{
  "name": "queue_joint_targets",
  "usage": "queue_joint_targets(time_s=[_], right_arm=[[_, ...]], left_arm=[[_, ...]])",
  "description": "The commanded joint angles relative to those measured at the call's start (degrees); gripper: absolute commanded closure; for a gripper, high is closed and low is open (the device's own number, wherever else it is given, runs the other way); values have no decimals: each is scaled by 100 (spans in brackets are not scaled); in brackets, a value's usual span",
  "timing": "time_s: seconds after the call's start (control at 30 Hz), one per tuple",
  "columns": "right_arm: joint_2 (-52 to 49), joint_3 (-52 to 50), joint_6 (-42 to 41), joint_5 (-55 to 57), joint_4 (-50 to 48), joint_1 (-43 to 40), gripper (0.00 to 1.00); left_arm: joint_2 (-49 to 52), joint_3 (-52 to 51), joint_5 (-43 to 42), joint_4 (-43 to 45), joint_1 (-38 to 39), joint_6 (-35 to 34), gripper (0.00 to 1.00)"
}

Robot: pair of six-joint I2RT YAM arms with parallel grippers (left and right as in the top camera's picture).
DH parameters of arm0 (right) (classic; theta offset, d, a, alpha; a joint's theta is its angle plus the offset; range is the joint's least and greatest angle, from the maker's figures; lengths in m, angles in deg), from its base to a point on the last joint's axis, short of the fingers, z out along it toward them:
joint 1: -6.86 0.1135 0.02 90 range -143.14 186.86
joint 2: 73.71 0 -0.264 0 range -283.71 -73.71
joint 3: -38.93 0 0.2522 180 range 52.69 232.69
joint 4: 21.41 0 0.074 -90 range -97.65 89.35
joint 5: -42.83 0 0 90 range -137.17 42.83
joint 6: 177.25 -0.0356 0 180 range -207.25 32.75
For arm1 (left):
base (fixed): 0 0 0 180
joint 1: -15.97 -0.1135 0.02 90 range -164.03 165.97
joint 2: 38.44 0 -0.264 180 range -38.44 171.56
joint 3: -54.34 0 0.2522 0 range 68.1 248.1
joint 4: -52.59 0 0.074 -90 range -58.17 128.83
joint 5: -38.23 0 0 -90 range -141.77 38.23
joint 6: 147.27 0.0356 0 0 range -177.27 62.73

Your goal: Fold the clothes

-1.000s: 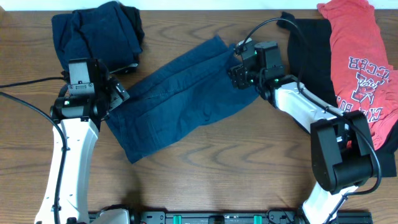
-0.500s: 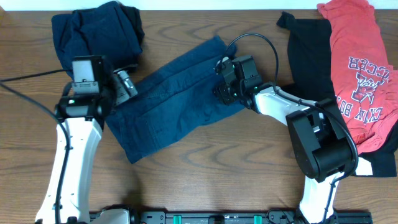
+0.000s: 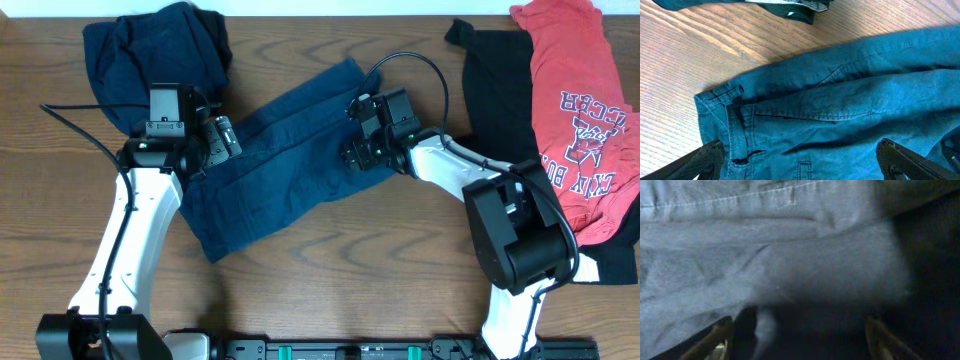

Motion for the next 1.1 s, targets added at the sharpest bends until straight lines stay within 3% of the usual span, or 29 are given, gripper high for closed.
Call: queue_joint_targets(time_s=[0.0,0.2,0.23,0.3,0.6,0.8,1.07], right_arm=[[-225,-157,-413,83,332,48,15],[-361,-160,-1137,446,850,22,17],[-361,-157,-1268,535,968,9,15],[-358,-160,-1606,627,1331,-66,1],[-315,-157,-2549,625,2780,-616,1],[103,-157,-2662,629,3541,-809,1],[1460,-157,-2581,669,3711,-726,1]], left_arm=[[17,-11,26,26,7,98,2],[17,-13,26,22,7,98,2],[17,-13,26,20,7,98,2],[17,-13,26,-13,7,98,2],[17,-13,26,-105,7,98,2],[17,-13,26,-170,7,98,2],[17,-13,26,-190,7,98,2]])
